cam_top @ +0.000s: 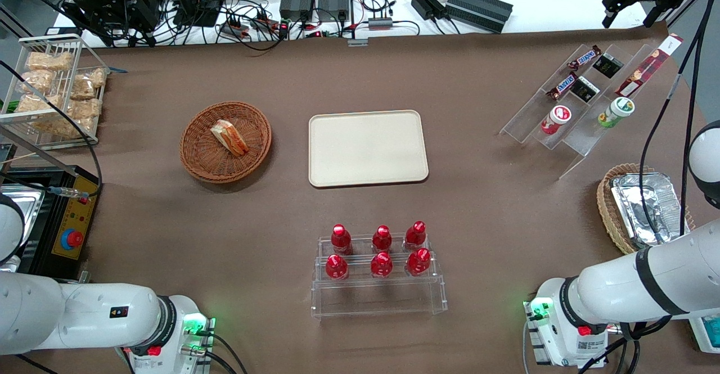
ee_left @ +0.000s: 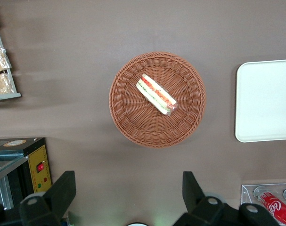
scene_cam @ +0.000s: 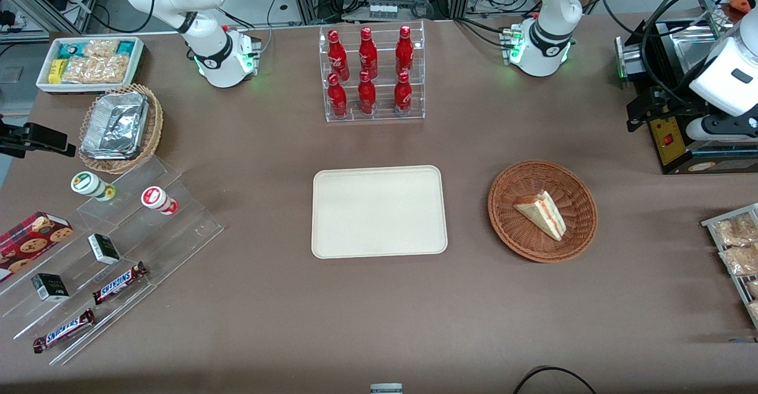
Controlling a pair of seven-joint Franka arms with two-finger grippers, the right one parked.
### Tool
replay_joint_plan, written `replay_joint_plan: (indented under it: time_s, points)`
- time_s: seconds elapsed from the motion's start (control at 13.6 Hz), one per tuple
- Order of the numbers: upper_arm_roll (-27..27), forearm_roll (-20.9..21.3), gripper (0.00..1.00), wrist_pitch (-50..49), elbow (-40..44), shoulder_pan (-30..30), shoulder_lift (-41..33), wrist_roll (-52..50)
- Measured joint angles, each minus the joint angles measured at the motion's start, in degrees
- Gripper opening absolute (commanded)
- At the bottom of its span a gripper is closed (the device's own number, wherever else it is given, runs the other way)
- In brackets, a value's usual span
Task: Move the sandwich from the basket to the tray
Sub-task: 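Move the left gripper over the wrapped sandwich in the wicker basket, then lower the left gripper and close it on the sandwich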
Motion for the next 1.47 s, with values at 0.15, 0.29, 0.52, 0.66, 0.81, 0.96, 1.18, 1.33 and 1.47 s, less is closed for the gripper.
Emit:
replay_joint_plan:
  time_s: [0.15, 0.29, 0.52, 0.66, 0.81, 0.96, 1.18, 1.33, 1.47]
  points:
    - [0.2, 0.0, 1.0, 0.1, 0.0, 0.0, 0.0, -0.1]
    - [0.3, 0.0, 1.0, 0.1, 0.0, 0.1, 0.1, -0.3]
    - [0.3, 0.0, 1.0, 2.0, -0.7, 0.0, 1.8, -0.7]
    - [0.2, 0.0, 1.0, 6.6, -2.9, -0.4, 4.0, -2.8]
    - [0.0, 0.0, 1.0, 14.1, -7.2, -1.2, 5.5, -4.9]
    - [-0.3, 0.0, 1.0, 22.0, -13.1, -2.2, 6.1, -9.0]
    - [-1.0, 0.0, 1.0, 34.0, -23.3, -3.5, 6.3, -19.2]
    - [-1.1, 0.0, 1.0, 40.8, -29.2, -3.8, 6.3, -26.1]
    - [-1.1, 0.0, 1.0, 48.2, -34.4, -4.1, 6.3, -34.3]
